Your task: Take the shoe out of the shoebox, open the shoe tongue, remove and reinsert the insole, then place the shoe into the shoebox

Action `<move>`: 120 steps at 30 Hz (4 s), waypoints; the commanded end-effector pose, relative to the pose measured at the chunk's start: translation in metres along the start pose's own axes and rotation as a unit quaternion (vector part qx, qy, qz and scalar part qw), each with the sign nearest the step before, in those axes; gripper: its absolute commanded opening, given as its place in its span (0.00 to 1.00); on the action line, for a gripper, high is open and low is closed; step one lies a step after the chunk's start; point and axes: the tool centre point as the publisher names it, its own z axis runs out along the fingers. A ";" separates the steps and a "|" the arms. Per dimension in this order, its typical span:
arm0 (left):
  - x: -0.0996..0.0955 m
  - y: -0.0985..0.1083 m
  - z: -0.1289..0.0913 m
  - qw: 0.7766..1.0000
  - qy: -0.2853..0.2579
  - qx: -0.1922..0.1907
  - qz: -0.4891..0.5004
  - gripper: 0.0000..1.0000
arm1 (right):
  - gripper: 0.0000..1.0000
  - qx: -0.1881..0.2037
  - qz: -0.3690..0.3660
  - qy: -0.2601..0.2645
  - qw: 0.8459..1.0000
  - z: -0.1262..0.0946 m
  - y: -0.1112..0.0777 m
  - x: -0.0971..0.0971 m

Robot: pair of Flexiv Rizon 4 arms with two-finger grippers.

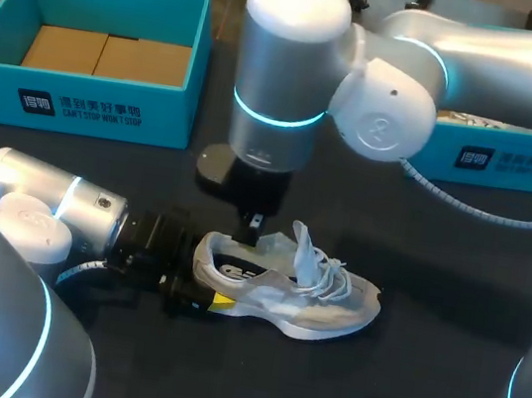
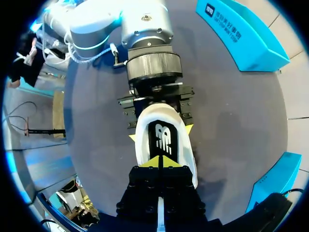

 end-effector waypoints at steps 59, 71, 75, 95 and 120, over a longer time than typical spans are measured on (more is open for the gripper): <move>0.000 0.002 0.000 1.000 0.000 -0.001 0.000 0.00 | 0.55 -0.014 -0.031 -0.006 0.999 0.104 -0.050 -0.024; 0.000 0.002 0.000 1.000 0.000 -0.001 0.000 0.00 | 0.53 -0.005 -0.036 0.068 0.997 0.130 -0.039 0.003; 0.000 0.002 0.000 1.000 0.000 -0.001 0.000 0.00 | 0.46 0.002 -0.031 0.083 0.996 0.132 -0.038 0.012; 0.000 0.002 0.000 1.000 0.000 -0.001 0.000 0.00 | 0.44 0.008 0.007 0.047 0.999 0.118 -0.042 0.039; 0.000 0.002 0.000 1.000 0.000 -0.001 0.000 0.00 | 0.00 -0.015 0.008 0.037 0.999 0.106 -0.038 0.057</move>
